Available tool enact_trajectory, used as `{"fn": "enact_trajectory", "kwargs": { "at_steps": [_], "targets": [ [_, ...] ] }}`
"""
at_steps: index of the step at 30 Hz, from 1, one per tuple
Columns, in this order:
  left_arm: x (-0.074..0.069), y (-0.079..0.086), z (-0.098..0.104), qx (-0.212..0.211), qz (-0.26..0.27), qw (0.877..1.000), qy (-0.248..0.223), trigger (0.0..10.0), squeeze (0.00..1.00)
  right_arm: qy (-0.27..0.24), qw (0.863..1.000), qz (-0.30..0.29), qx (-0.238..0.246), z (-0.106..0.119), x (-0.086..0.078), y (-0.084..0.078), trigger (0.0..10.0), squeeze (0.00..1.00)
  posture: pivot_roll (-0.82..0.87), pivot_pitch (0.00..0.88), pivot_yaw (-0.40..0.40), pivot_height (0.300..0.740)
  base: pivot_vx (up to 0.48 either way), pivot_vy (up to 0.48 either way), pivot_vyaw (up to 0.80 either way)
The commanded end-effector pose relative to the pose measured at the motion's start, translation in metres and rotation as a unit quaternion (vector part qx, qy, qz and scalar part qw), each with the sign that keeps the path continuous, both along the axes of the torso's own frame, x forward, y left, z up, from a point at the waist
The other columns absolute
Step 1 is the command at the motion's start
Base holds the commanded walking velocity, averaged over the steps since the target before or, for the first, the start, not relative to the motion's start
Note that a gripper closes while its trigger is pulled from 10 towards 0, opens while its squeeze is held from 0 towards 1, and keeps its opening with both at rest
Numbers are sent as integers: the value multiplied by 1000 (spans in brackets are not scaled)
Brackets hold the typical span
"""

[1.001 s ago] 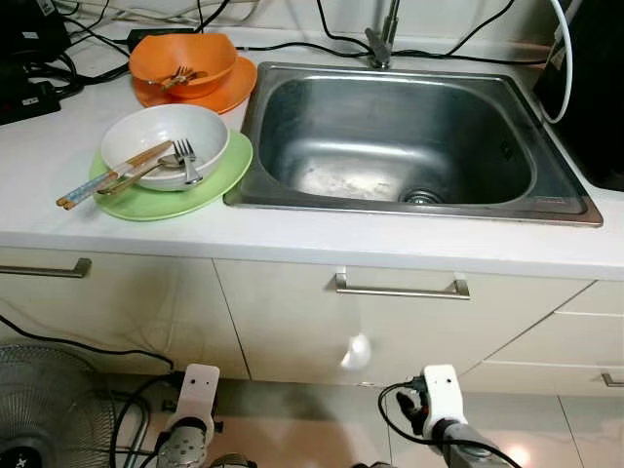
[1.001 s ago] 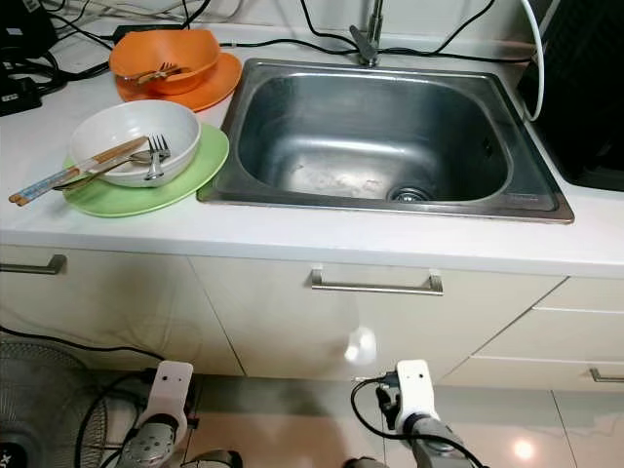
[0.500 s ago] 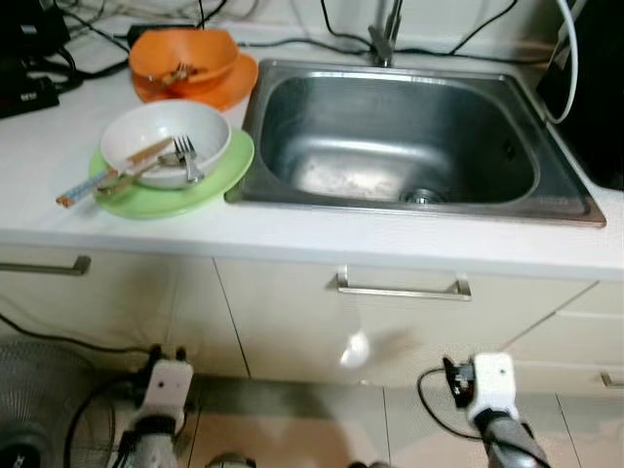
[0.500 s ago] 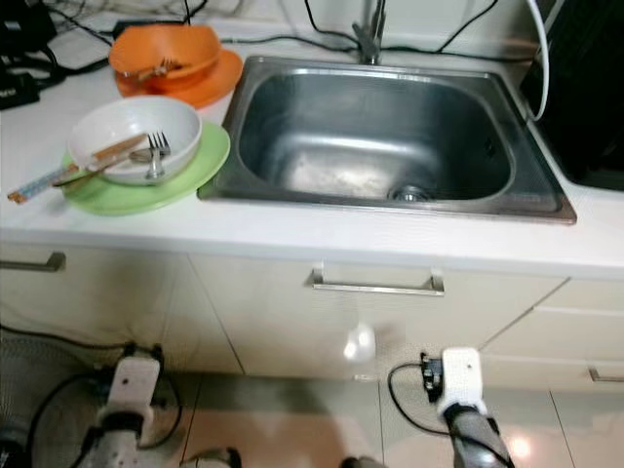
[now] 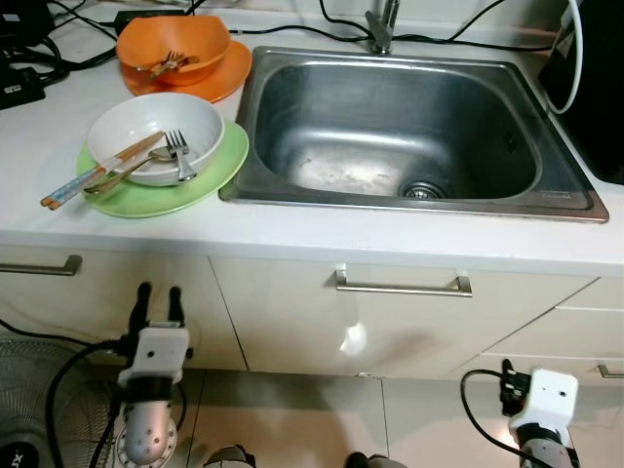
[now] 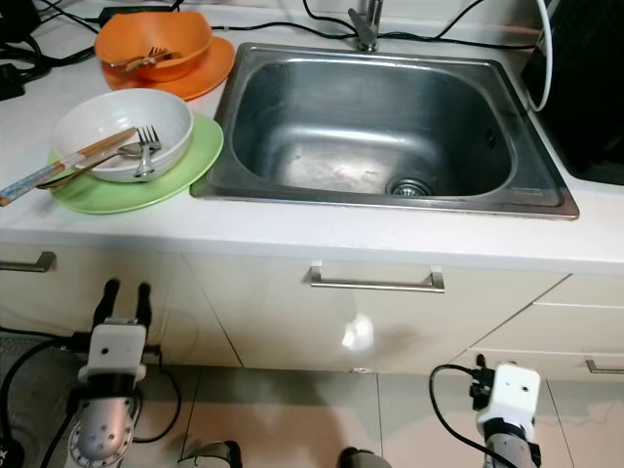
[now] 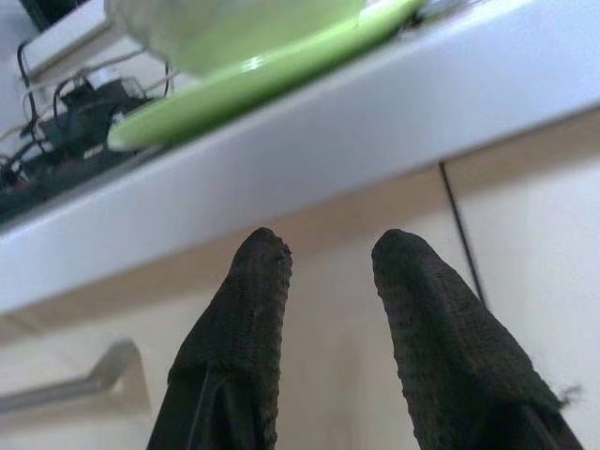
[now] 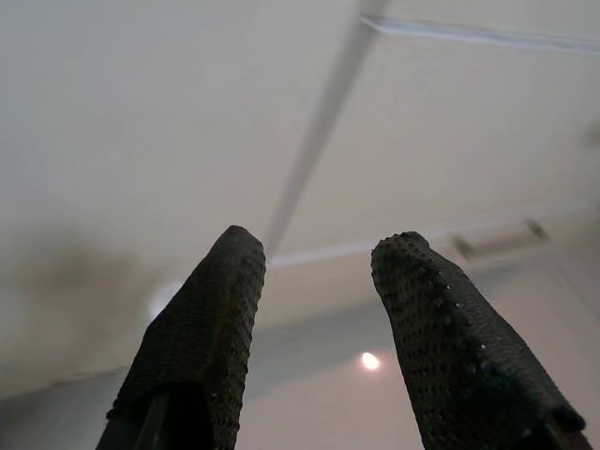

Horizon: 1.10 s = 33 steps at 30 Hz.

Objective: Kitchen organization

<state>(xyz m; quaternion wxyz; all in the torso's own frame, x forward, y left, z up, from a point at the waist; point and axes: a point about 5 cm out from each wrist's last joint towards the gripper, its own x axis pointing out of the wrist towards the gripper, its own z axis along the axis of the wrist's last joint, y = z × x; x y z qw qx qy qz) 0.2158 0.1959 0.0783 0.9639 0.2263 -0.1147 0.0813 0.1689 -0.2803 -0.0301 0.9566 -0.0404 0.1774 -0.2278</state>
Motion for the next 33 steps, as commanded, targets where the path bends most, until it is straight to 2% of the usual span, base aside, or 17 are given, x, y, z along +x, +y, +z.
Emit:
{"fn": "enact_trajectory", "kwargs": {
  "at_steps": [1, 3, 4, 6, 8, 9, 14, 16, 18, 20, 21, 23, 24, 28, 31, 33],
  "targets": [
    [0, -5, 10, 12, -13, 1000, -6, 10000, 0, 32, 997, -73, 2, -5, -18, -21, 10000, 0, 82, 158, -40, 740, 0, 0, 0],
    [0, -6, 14, 18, -13, 1000, -15, 10000, 0, 56, 988, -142, -2, -6, -29, -38, 10000, 0, 83, 158, -42, 740, 0, 0, 0],
    [0, -6, 14, 18, -13, 1000, -15, 10000, 0, 56, 988, -142, -2, -6, -29, -38, 10000, 0, 83, 158, -42, 740, 0, 0, 0],
    [0, -11, 31, 21, -17, 999, -39, 10000, 0, 65, 980, -186, -5, -5, -36, -48, 10000, 0, 85, 156, -44, 740, 0, 0, 0],
    [1, -11, 34, 23, -19, 999, -45, 10000, 0, 67, 977, -201, -8, -5, -38, -51, 10000, 0, 85, 156, -44, 740, 0, 0, 0],
    [6, -14, 43, 35, -34, 997, -57, 10000, 0, 70, 972, -224, -16, -3, -41, -58, 10000, 0, 85, 153, -47, 740, 0, 0, 0],
    [12, -17, 59, 38, -46, 995, -78, 10000, 0, 76, 964, -251, -36, 0, -43, -65, 10000, 0, 87, 151, -51, 740, 0, 0, 0],
    [18, -19, 76, 42, -50, 993, -100, 10000, 0, 81, 951, -291, -63, 7, -46, -75, 10000, 0, 85, 148, -49, 740, 0, 0, 0],
    [21, -20, 82, 42, -51, 992, -105, 10000, 0, 85, 941, -317, -84, 12, -47, -83, 10000, 0, 84, 145, -49, 740, 0, 0, 0],
    [26, -22, 88, 42, -54, 992, -109, 10000, 0, 81, 923, -358, -113, 21, -50, -94, 10000, 0, 81, 141, -50, 740, 0, 0, 0],
    [26, -22, 88, 42, -54, 992, -109, 10000, 0, 81, 923, -358, -113, 21, -50, -94, 10000, 0, 81, 141, -50, 740, 0, 0, 0],
    [28, -22, 90, 42, -54, 991, -111, 10000, 0, 75, 912, -380, -135, 29, -50, -101, 10000, 0, 81, 141, -50, 740, 0, 0, 0],
    [29, -22, 91, 41, -53, 992, -111, 10000, 0, 71, 907, -388, -145, 33, -49, -104, 10000, 0, 78, 135, -51, 740, 0, 0, 0],
    [33, -22, 94, 37, -50, 992, -109, 10000, 0, 14, 893, -388, -228, 67, -28, -112, 10000, 0, 69, 130, -51, 740, 0, 0, 0],
    [34, -24, 94, 33, -51, 992, -109, 10000, 0, -24, 884, -386, -263, 88, -12, -112, 10000, 0, 70, 126, -53, 740, 0, 0, 0],
    [35, -24, 95, 32, -52, 992, -110, 10000, 0, -62, 883, -376, -275, 105, 2, -109, 10000, 0, 71, 123, -51, 740, 0, 0, 0]
  ]
}}
